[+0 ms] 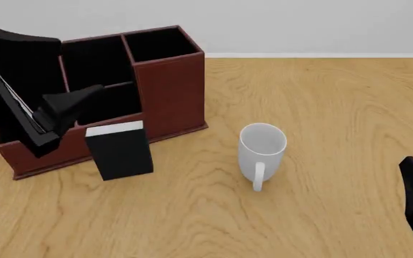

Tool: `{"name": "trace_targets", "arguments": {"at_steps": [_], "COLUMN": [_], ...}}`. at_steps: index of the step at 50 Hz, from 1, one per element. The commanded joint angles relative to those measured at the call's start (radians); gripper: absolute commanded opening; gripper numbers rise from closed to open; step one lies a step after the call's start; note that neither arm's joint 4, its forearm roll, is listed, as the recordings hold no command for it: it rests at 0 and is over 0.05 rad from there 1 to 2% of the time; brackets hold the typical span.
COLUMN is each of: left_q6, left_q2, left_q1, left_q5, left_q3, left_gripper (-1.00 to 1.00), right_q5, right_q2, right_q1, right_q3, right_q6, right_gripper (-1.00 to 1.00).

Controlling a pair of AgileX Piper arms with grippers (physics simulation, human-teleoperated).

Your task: Pick up the book and place it in the front compartment of the caddy.

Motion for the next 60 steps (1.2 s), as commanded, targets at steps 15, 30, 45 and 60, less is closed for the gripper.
{"name": "trace_targets", "arguments": {"at_steps": [15,30,45,60], "left_q6": [0.179,0.14,0.122,0.149], "left_q2": [0.144,0.242,0.319,0.359], "left_q1": [-0.049,-0.039,-0.02,0.003], "left_q5": [0.233,0.315,0.324,0.282], "left_q3": [-0.123,-0.215,-0.243,-0.197], "left_gripper": [1.0,1.0,1.0,1.0], "right_q5": [-0.004,-0.006,-0.008,-0.008], "right_q2": [0.004,0.006,0.01,0.009], "right_q1": [0.0,0.0,0.0,0.0], "right_q3": [0.0,0.0,-0.002,-0.002], "right_q6": [0.0,0.0,0.0,0.0], "right_gripper": [1.0,1.0,1.0,1.0]}}
